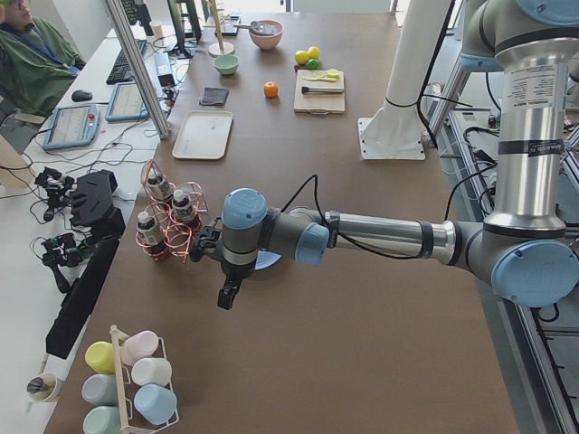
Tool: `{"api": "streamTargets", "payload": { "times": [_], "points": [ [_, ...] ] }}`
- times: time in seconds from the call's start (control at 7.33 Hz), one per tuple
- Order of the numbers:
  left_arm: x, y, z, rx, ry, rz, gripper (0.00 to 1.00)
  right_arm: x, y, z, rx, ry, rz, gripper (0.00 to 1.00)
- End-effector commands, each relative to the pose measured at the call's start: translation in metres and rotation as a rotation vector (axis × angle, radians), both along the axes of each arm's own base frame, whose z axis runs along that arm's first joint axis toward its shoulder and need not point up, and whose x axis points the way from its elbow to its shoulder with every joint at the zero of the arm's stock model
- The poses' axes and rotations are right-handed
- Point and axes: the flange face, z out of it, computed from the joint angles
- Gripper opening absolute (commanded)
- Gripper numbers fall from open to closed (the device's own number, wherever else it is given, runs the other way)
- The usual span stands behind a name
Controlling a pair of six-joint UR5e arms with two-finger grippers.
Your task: Pick orange to plate
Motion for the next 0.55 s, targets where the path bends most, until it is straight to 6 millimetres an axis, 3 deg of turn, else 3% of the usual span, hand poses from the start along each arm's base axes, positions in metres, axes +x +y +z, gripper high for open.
{"api": "streamTargets", "payload": {
  "times": [0.0, 0.41],
  "points": [
    [0.0001, -0.0013, -0.0020, 0.002, 0.001, 0.000, 0.98, 0.0003, 0.0002, -0.0002, 0.001, 0.003, 0.001, 1.00],
    [0.0001, -0.0006, -0.0003, -0.003, 0.000, 0.000, 0.98, 0.0004, 0.0009, 0.0029, -0.004, 0.005, 0.000, 1.00]
  ]
}}
